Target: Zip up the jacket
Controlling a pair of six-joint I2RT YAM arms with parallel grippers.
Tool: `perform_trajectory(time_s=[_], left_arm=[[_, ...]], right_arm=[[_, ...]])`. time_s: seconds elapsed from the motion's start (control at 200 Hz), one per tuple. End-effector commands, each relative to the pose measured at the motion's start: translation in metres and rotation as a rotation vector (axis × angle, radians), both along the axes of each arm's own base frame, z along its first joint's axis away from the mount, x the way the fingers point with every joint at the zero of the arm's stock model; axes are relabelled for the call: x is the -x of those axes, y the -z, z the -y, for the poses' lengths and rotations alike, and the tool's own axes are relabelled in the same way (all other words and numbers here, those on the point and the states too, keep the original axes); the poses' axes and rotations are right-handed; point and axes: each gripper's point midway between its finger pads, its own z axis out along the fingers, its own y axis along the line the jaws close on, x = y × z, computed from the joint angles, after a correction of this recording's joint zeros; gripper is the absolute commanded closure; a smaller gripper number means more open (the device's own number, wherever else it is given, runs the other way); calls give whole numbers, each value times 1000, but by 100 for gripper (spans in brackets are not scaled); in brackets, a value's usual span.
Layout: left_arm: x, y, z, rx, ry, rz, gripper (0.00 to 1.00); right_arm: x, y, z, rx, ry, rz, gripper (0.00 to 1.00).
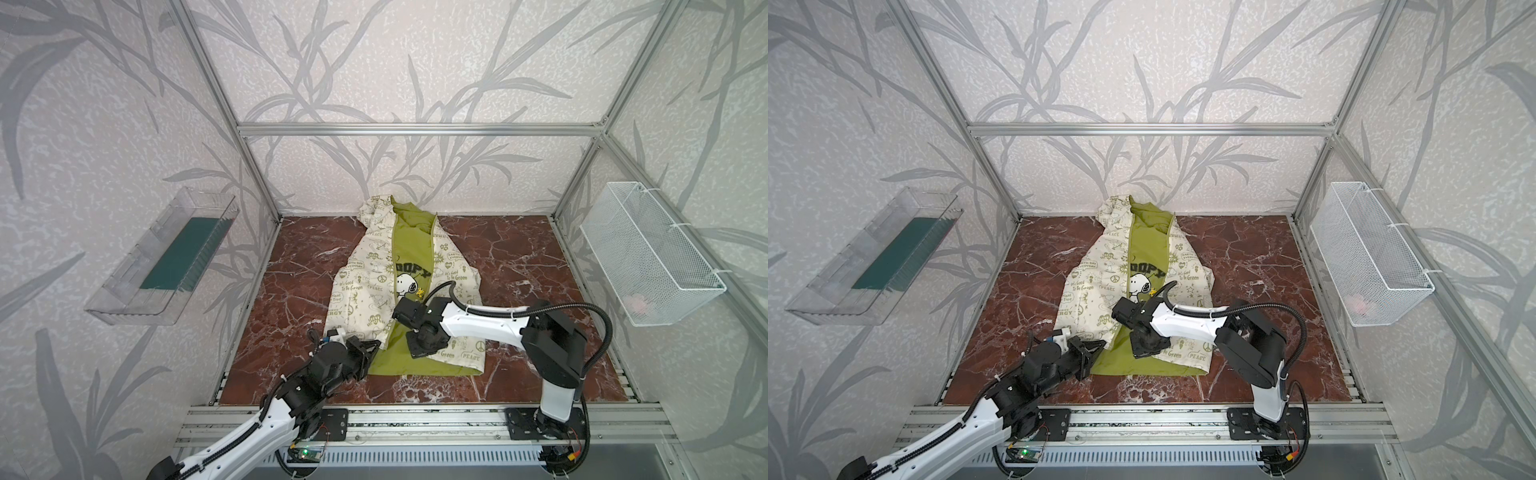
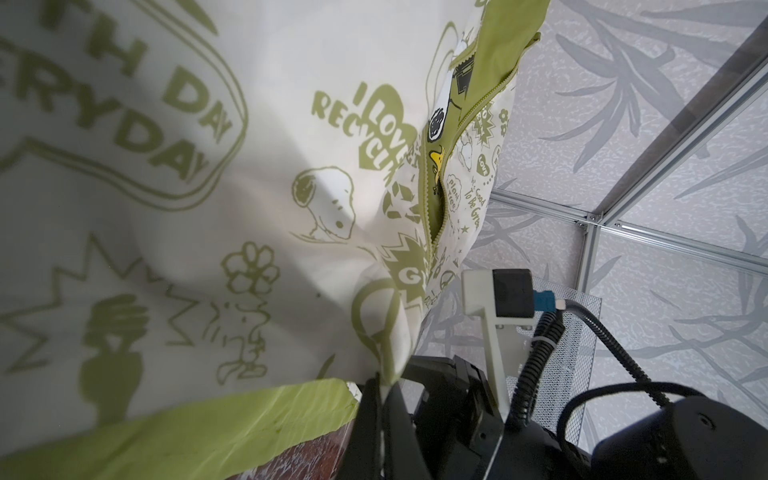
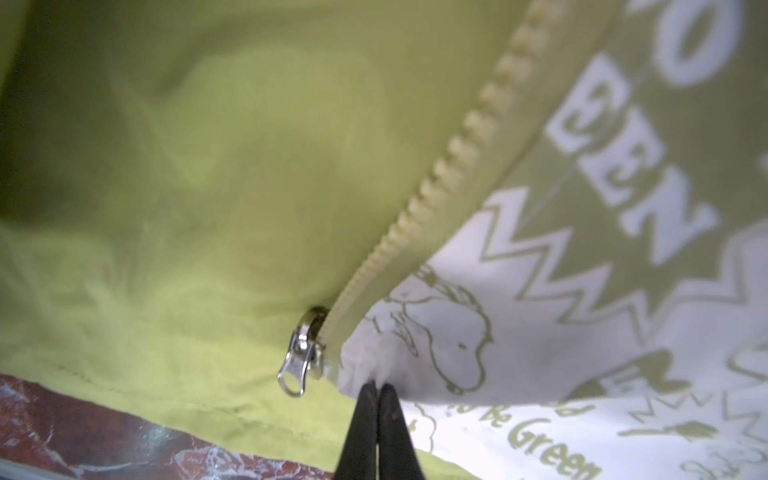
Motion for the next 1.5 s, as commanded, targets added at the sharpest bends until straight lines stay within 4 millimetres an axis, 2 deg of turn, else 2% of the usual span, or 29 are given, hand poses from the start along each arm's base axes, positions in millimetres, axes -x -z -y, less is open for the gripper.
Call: perform_trajectory(time_s=[0.0, 0.11, 0.14, 0.205, 0.32, 0.48, 0.585, 0.705, 0.835, 0.935, 1.125, 1.255, 1.32, 1.405, 1.495], left_arm=[[-7, -21, 5, 19, 3, 40, 100], [-14, -39, 12, 46, 13, 93, 100], [-17, -47, 16, 53, 21, 116, 100], [-22, -59, 24, 62, 48, 152, 100], [-35, -92, 42, 122, 89, 246, 100], [-53, -134, 70, 190, 154, 369, 100], [-66, -164, 81, 246, 171, 471, 100], [-77, -195, 87, 262, 195, 573, 100], [-83, -225, 95, 250, 234, 697, 100], [-85, -250, 92, 242, 216, 831, 100], [-87, -278, 79, 183, 150, 976, 100], [-85, -295, 70, 160, 102, 1054, 100], [-85, -300, 69, 152, 94, 1071, 100], [-92, -291, 65, 131, 79, 1033, 100], [-97, -272, 65, 103, 83, 980, 100]], right_arm=[[-13, -21, 6, -52, 30, 39, 100], [-19, -33, 6, -117, 33, 94, 100], [-21, -45, 4, -171, 30, 129, 100], [-26, -57, 2, -263, 29, 197, 100], [-36, -88, -4, -425, -16, 362, 100], [-49, -137, 7, -548, -86, 656, 100], [-55, -173, 23, -600, -114, 885, 100], [-55, -214, 41, -609, -168, 1108, 100], [-50, -240, 49, -600, -228, 1219, 100], [-47, -256, 49, -631, -250, 1288, 100], [-43, -293, 52, -690, -252, 1412, 100], [-42, -310, 56, -708, -236, 1472, 100], [-46, -310, 58, -692, -208, 1460, 100], [-56, -286, 64, -603, -152, 1341, 100], [-60, -240, 84, -486, -57, 1194, 100]])
